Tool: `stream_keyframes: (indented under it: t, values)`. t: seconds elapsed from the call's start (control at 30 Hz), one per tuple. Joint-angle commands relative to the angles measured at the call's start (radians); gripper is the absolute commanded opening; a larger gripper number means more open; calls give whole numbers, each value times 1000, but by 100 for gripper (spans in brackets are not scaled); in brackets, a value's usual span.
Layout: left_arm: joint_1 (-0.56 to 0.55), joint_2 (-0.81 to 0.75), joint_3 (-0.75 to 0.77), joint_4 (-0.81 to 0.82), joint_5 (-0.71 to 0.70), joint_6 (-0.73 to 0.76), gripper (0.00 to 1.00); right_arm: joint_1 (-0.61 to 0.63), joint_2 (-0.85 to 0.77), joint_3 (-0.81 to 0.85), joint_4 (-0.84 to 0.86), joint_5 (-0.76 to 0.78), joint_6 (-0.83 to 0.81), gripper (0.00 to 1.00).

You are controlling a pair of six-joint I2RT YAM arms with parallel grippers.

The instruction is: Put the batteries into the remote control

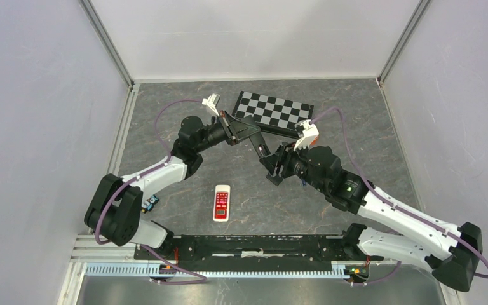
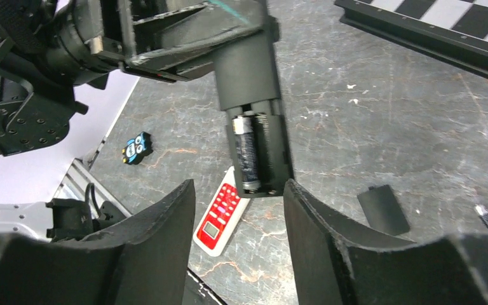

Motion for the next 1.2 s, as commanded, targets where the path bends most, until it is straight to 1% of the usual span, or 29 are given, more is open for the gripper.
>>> stream_keyframes:
  t: [0.0,0.07,0.17,0.3,0.33,0.47,0.7,0.8,1.0,1.1,1.17]
  values:
    - [8,-5,33,103,17,-61,2,-19,-42,16,-73,64,3,61]
    - [8,-4,35,106,15,-63,2,-25,-64,7,-76,74,38,69]
    - [10,-3,31,124,7,-73,2,-25,-108,-23,-63,92,117,84]
    - [10,0,27,159,6,-99,2,-26,-153,-118,78,52,237,98]
    - [10,0,26,163,6,-102,2,-26,-156,-138,136,36,263,98]
    - [10,-6,20,177,11,-125,2,-27,-138,-165,227,19,350,98]
    - [10,-20,10,200,31,-151,2,-43,-110,-210,421,-14,400,98]
    - [10,-19,7,226,42,-175,2,-56,-88,-211,463,-34,409,92]
    - [9,-11,-2,290,55,-239,2,-83,-52,-213,537,-77,405,73]
    - [9,-12,-3,294,55,-245,2,-96,-39,-224,578,-101,409,62]
    - [9,-12,-2,294,56,-247,2,-105,-33,-232,596,-113,415,58]
